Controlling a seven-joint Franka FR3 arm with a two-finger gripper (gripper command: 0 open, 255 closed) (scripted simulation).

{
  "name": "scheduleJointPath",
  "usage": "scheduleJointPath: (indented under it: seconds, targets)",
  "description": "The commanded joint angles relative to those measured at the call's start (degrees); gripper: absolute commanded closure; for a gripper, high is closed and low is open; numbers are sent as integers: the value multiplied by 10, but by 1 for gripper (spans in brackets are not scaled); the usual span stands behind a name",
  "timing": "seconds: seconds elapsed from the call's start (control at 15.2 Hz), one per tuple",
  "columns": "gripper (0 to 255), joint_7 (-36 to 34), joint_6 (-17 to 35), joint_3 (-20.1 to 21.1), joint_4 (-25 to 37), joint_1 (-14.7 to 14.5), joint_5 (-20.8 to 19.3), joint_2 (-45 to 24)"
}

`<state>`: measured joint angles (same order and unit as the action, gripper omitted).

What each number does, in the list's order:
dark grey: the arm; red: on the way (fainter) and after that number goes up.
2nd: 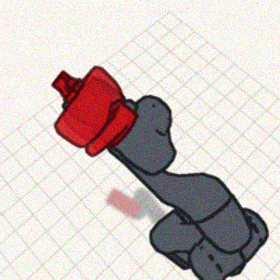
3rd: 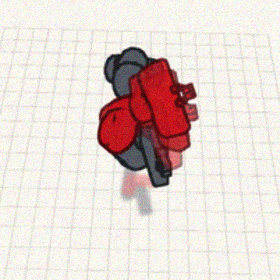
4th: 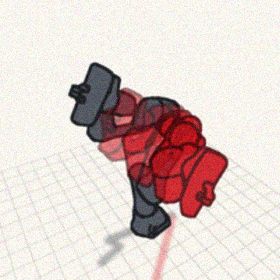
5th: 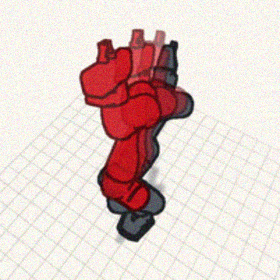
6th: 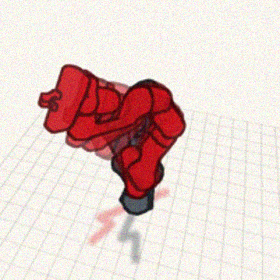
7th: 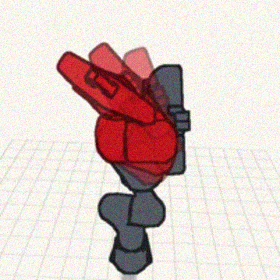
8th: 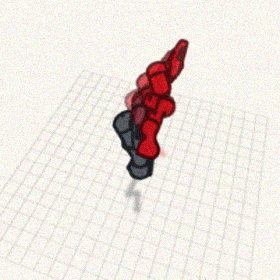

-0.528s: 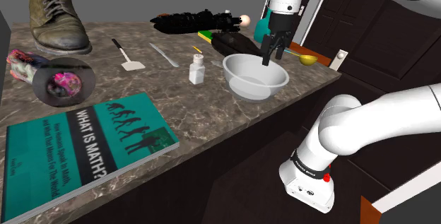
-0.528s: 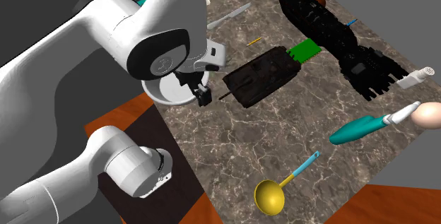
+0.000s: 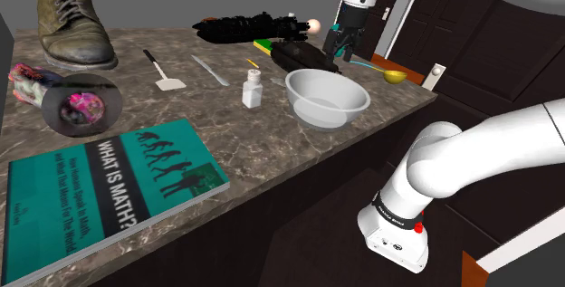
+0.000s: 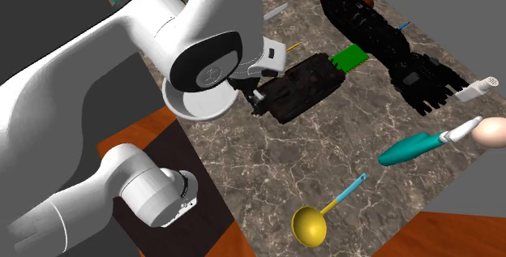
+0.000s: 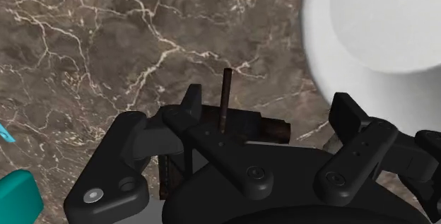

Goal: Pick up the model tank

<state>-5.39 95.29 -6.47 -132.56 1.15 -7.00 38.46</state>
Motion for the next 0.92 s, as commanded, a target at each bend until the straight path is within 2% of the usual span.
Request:
scheduleJointPath:
  seconds: [0.0,0.2,0.79,0.86]
  targets:
    - [0,3,32,-12,19,8,-9,-19]
    - [0,3,71,-25,43,16,-16,-42]
    - [0,-1,128,-29,-20,18,-21,-36]
    - [255,0,127,-29,-19,18,-21,-36]
